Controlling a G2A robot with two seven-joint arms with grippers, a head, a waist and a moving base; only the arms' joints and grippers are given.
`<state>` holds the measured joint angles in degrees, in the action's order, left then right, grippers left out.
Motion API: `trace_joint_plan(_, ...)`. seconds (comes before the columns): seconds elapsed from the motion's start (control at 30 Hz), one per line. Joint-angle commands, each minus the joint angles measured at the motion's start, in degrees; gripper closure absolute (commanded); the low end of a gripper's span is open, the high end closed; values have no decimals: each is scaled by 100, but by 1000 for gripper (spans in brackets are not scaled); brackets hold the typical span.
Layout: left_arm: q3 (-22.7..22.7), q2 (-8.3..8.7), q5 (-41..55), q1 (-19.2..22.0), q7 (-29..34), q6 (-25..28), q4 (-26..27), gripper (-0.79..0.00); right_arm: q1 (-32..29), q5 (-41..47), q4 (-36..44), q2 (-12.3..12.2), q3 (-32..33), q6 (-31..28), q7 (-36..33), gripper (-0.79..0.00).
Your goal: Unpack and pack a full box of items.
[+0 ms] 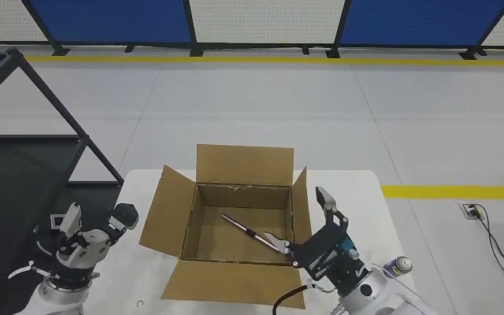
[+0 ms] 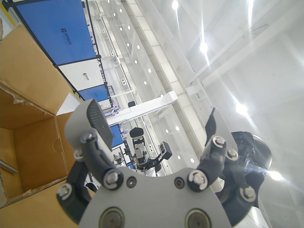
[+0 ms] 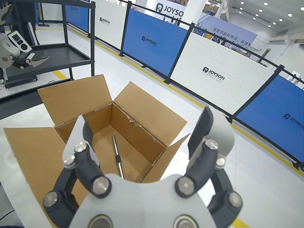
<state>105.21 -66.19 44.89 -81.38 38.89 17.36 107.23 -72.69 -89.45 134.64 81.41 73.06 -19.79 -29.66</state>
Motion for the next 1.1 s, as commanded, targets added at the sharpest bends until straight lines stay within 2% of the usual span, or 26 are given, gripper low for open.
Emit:
trace_joint_plan(0.0,-31,0,-77,-12,-47,-48,23,-785,-9,-160,-29,-15,0,-82,55,-785)
trace_joint_plan(0.1,-144,1,-229,12,-61,-156,26,-785,-81,-283,-1,-53,182,-235,35,-785)
trace_joint_plan(0.23,-270,4,-316,163,-41,-233,-84,-785,-343,-153,0,-147,970,-773,244,-785)
trace_joint_plan(0.33,-352,10,-360,338,-28,-302,-189,-785,-774,78,0,-240,1797,-1413,478,-785)
trace_joint_plan(0.5,-450,19,-447,594,5,-350,-273,-785,-1647,409,0,-348,3147,-2057,819,-785)
trace_joint_plan(0.6,-508,21,-494,675,-12,-352,-282,-785,-2075,366,0,-391,3634,-2278,868,-785)
trace_joint_plan(0.7,-516,21,-497,687,-18,-353,-285,-785,-2436,399,-39,-415,3778,-2419,759,-785)
trace_joint_plan(0.8,-516,21,-497,687,-18,-353,-285,-785,-2553,407,-313,-445,3782,-2535,697,-785)
trace_joint_plan(0.97,-516,21,-497,687,-18,-353,-285,-785,-2422,320,-922,-493,3455,-2596,546,-785)
trace_joint_plan(1.07,-516,21,-497,687,-18,-353,-285,-785,-2212,186,-1311,-512,3198,-2426,311,-785)
